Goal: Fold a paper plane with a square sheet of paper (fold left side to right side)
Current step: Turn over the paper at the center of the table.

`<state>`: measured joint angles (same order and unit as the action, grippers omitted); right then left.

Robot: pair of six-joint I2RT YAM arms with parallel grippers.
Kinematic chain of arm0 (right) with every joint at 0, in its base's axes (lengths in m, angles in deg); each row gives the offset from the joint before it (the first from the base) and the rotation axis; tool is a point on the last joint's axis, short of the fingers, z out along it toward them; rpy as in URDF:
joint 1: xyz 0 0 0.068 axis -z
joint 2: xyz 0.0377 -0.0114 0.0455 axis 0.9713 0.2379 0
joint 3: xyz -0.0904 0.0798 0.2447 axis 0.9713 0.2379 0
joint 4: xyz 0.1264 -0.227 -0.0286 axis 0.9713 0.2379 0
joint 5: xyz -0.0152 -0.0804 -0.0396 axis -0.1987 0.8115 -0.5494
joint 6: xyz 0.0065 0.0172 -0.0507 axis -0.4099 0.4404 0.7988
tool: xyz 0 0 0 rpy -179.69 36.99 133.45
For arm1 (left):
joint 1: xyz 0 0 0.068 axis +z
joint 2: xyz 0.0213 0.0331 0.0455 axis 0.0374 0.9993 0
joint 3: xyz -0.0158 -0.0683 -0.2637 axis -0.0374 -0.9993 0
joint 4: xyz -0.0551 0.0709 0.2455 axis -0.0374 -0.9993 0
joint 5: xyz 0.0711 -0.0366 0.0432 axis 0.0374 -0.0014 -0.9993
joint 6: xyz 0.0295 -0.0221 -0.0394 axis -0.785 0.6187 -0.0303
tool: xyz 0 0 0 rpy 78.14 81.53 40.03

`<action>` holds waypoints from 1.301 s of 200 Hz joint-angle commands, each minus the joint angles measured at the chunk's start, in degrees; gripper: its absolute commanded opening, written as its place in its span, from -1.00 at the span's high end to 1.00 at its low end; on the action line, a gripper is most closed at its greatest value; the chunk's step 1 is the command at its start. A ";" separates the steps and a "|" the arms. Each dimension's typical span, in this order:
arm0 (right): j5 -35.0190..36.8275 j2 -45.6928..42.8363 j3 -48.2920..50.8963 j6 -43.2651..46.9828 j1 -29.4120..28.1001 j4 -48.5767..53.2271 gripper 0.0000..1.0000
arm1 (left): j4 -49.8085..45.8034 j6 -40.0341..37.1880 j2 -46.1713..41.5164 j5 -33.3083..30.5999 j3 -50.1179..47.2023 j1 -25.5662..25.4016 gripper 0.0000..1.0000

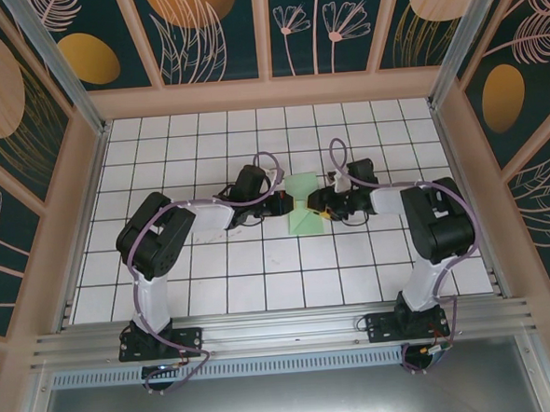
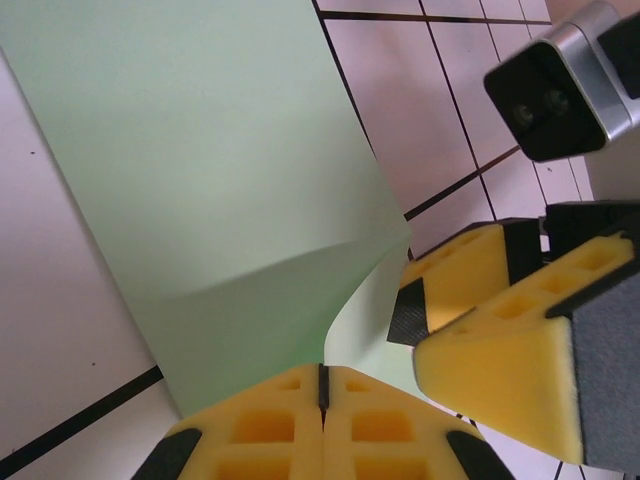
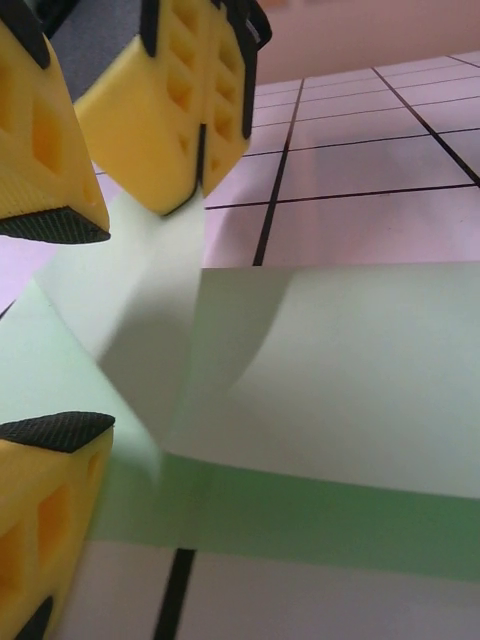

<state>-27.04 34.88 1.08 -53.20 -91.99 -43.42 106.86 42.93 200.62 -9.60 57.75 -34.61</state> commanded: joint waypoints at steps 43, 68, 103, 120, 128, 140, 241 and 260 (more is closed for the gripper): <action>-3.63 3.64 -2.60 -3.16 -0.71 -6.84 0.21 | 1.00 0.37 -3.19 -2.27 -1.38 0.18 0.84; -3.55 3.97 -3.53 -1.74 -0.71 -7.00 0.68 | -0.76 -0.52 -5.19 -4.33 -1.71 0.55 0.71; -3.50 1.35 -4.62 1.61 -0.01 -7.77 1.00 | -1.58 -0.59 -13.01 -6.97 -5.97 3.14 0.25; -5.47 -1.85 -4.69 2.96 1.12 -9.24 1.00 | -1.36 -0.01 -18.77 -8.08 -8.84 4.81 -0.06; -7.06 -3.64 -4.86 3.41 1.67 -10.22 1.00 | -1.01 0.66 -21.09 -8.49 -10.11 5.64 -0.28; -10.05 -6.09 -5.36 3.61 2.55 -11.74 1.00 | 0.40 2.06 -25.13 -8.47 -12.21 6.67 -0.54; -23.22 -17.81 -19.48 -3.88 0.75 -16.94 1.00 | 29.26 17.05 -36.09 9.95 -15.09 8.29 -0.97; -23.44 -18.18 -20.93 -5.14 -0.80 -17.79 1.00 | 32.24 19.17 -33.99 12.37 -13.94 8.28 -0.97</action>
<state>-47.32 18.09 -17.24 -56.04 -90.94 -58.13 129.74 57.24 164.30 -3.75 41.30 -26.46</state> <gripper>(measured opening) 0.060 0.986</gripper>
